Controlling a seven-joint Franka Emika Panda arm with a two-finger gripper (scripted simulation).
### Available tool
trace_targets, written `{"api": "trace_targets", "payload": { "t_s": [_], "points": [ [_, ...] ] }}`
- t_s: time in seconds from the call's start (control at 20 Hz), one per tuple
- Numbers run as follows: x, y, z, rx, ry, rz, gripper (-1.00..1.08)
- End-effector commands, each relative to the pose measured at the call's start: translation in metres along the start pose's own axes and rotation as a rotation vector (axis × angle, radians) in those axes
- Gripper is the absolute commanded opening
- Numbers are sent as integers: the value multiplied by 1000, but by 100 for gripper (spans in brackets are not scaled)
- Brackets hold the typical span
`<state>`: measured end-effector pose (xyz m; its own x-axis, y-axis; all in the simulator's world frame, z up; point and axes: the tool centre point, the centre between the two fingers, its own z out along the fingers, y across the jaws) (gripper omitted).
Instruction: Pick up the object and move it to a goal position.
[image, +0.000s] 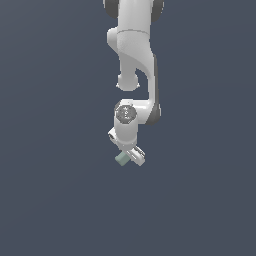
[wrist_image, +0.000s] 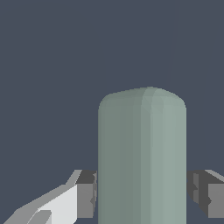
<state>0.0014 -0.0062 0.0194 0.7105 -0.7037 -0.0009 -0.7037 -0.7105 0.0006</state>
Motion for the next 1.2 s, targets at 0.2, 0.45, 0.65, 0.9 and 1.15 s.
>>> {"api": "trace_targets", "payload": {
  "t_s": [0.2, 0.45, 0.65, 0.9, 1.15],
  "points": [
    [0, 0, 0, 1, 1, 0, -100],
    [0, 0, 0, 1, 1, 0, -100],
    [0, -2, -8, 1, 1, 0, -100],
    [-2, -9, -33, 1, 1, 0, -100],
    [-4, -19, -72, 1, 1, 1, -100]
  ]
}}
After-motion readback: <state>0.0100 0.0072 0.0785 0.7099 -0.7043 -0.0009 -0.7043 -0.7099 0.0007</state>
